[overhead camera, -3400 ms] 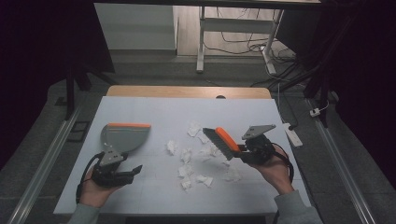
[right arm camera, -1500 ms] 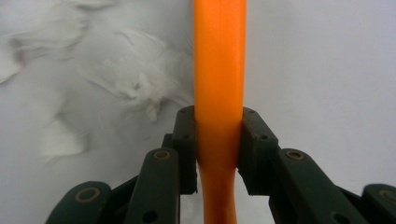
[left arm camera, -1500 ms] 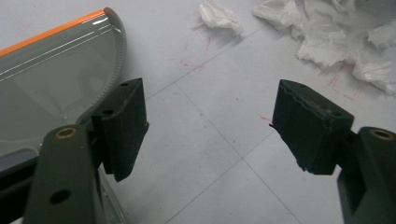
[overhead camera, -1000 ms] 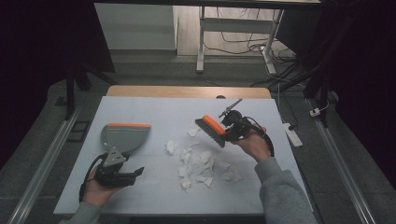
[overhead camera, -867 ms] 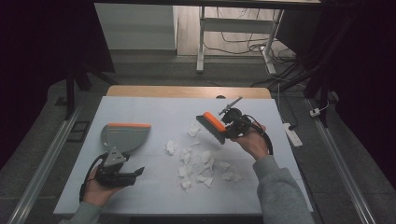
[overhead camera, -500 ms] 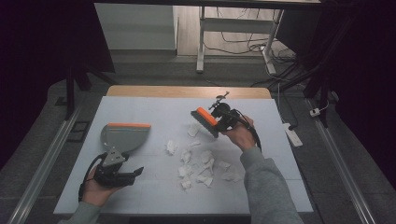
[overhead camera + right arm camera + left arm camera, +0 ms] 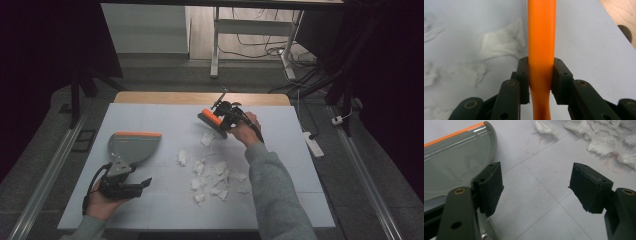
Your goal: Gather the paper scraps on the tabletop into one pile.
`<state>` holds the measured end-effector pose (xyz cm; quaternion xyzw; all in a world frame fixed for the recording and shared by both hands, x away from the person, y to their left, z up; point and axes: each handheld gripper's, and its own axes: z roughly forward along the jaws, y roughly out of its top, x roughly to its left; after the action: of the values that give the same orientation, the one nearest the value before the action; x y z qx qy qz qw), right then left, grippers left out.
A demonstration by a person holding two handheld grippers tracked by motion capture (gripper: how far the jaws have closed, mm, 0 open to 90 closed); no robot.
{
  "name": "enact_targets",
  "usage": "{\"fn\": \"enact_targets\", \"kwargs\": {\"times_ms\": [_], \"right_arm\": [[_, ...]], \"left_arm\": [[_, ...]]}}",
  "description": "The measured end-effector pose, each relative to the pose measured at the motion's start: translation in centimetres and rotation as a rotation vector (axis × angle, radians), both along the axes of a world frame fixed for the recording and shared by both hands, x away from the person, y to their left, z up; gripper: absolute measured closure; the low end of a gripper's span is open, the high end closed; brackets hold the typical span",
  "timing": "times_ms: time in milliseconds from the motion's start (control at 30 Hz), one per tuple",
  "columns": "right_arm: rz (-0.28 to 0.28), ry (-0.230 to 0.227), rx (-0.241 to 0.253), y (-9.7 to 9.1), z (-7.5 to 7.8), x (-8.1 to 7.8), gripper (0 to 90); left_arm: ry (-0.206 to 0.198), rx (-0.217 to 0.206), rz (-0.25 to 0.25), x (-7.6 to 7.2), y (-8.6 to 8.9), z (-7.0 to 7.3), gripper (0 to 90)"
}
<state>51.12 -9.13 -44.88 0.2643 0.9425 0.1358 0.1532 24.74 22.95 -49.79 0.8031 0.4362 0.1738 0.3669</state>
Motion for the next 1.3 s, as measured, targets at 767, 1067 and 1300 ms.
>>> {"fn": "enact_targets", "kwargs": {"times_ms": [767, 1067, 1300], "right_arm": [[0.273, 0.121, -0.032, -0.3, 0.7, -7.2, 71.0], [0.128, -0.013, 0.165, -4.1, 4.6, -9.3, 70.9], [0.124, -0.006, 0.208, -2.4, 4.4, -11.1, 70.9]], "left_arm": [[0.008, -0.011, 0.027, -0.1, 0.8, -0.2, 27.2], [0.002, -0.014, 0.040, -0.3, 0.9, -0.1, 27.2], [-0.005, -0.022, 0.046, -0.3, 0.9, 0.0, 27.1]]}}
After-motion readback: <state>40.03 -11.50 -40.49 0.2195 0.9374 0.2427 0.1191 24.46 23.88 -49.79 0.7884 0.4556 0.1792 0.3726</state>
